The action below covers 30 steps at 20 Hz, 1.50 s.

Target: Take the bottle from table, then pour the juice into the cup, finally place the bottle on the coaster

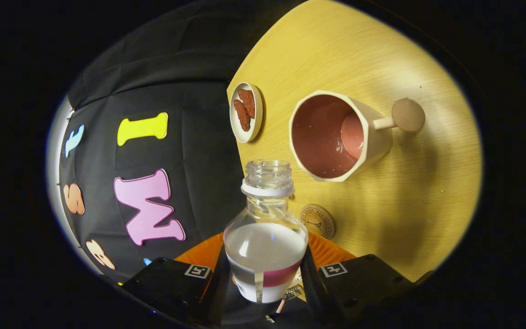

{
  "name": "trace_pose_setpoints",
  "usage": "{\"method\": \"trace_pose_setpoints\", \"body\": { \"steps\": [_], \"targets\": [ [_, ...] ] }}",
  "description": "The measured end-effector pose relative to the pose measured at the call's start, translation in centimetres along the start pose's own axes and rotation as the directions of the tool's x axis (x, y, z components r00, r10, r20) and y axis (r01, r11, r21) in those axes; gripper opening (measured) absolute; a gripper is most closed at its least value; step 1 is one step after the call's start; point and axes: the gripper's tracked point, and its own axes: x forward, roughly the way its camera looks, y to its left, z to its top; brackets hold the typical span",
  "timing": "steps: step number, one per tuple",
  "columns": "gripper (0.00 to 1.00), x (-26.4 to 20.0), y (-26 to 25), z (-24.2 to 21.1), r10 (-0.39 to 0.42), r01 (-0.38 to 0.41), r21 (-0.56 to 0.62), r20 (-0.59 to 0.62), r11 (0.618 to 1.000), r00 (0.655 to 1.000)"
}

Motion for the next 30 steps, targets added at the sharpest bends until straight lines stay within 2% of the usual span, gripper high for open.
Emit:
{"method": "trace_pose_setpoints", "body": {
  "steps": [11,20,30],
  "targets": [
    [0.72,0.9,0.6,-0.3,-0.019,0.026,0.210,-0.032,0.977,0.999],
    [0.72,0.8,1.3,-0.1,-0.018,0.034,0.390,-0.044,0.920,0.999],
    [0.72,-0.3,2.3,0.7,-0.002,0.045,0.485,-0.088,0.873,0.996]
  ]
}}
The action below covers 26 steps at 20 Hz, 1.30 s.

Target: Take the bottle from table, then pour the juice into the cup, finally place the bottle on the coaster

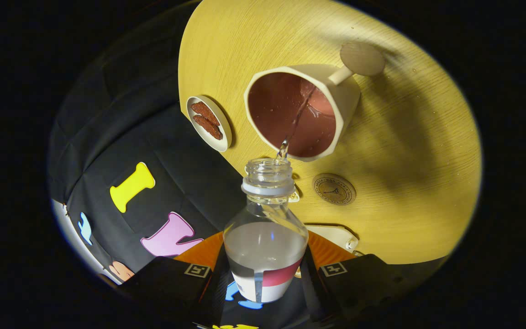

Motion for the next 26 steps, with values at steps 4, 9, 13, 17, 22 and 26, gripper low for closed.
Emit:
{"method": "trace_pose_setpoints", "body": {
  "steps": [4,9,13,17,22,26],
  "targets": [
    [0.72,-0.3,0.0,-0.1,-0.014,0.015,0.067,-0.013,0.998,1.000],
    [0.72,-0.4,0.5,-0.2,-0.015,0.018,0.132,-0.021,0.991,1.000],
    [0.72,-0.8,1.7,0.0,0.026,-0.020,0.225,-0.024,0.974,0.999],
    [0.73,-0.9,2.5,0.4,0.040,-0.032,0.261,-0.025,0.965,0.999],
    [0.73,-1.0,2.9,0.6,0.049,-0.040,0.298,-0.023,0.954,0.999],
    [0.73,-0.9,2.8,0.5,0.043,-0.032,0.309,-0.026,0.950,0.999]
  ]
}}
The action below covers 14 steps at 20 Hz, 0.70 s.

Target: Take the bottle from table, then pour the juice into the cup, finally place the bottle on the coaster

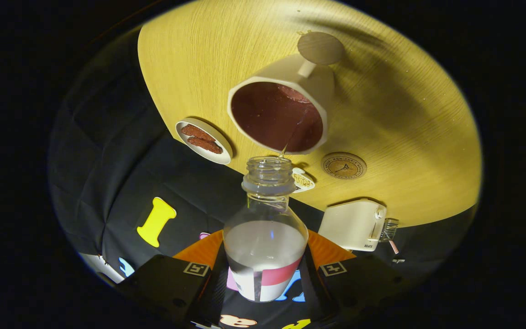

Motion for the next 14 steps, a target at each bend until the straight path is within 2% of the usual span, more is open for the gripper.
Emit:
{"method": "trace_pose_setpoints", "body": {
  "steps": [14],
  "targets": [
    [0.73,-0.17,-0.58,-0.33,-0.003,0.003,-0.018,0.009,1.000,1.000]
  ]
}}
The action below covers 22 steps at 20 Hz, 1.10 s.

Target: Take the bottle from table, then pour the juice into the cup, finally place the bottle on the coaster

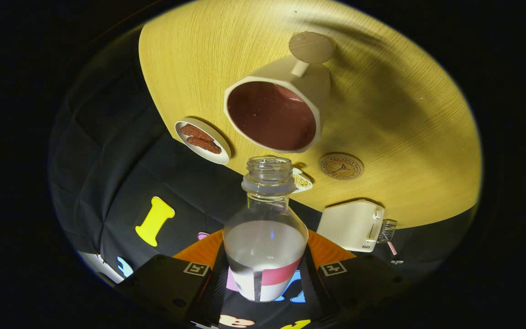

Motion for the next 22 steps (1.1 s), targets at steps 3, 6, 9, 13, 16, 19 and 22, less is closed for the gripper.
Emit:
{"method": "trace_pose_setpoints", "body": {
  "steps": [3,6,9,13,16,19,22],
  "targets": [
    [0.73,-0.2,-0.1,-0.2,0.010,-0.010,-0.022,0.006,1.000,1.000],
    [0.72,-0.4,-0.2,-0.5,0.023,-0.023,-0.048,0.006,0.999,1.000],
    [0.72,-1.1,-0.1,-1.1,0.051,-0.050,-0.094,0.012,0.994,0.999],
    [0.73,-2.6,-0.6,-2.8,0.082,-0.076,-0.253,0.012,0.964,0.997],
    [0.72,-4.0,-1.5,-4.4,0.127,-0.116,-0.392,0.003,0.913,0.992],
    [0.72,-5.0,-3.4,-5.4,0.147,-0.126,-0.588,-0.011,0.799,0.989],
    [0.72,-5.7,-5.7,-5.8,0.171,-0.125,-0.758,-0.017,0.640,0.985]
  ]
}}
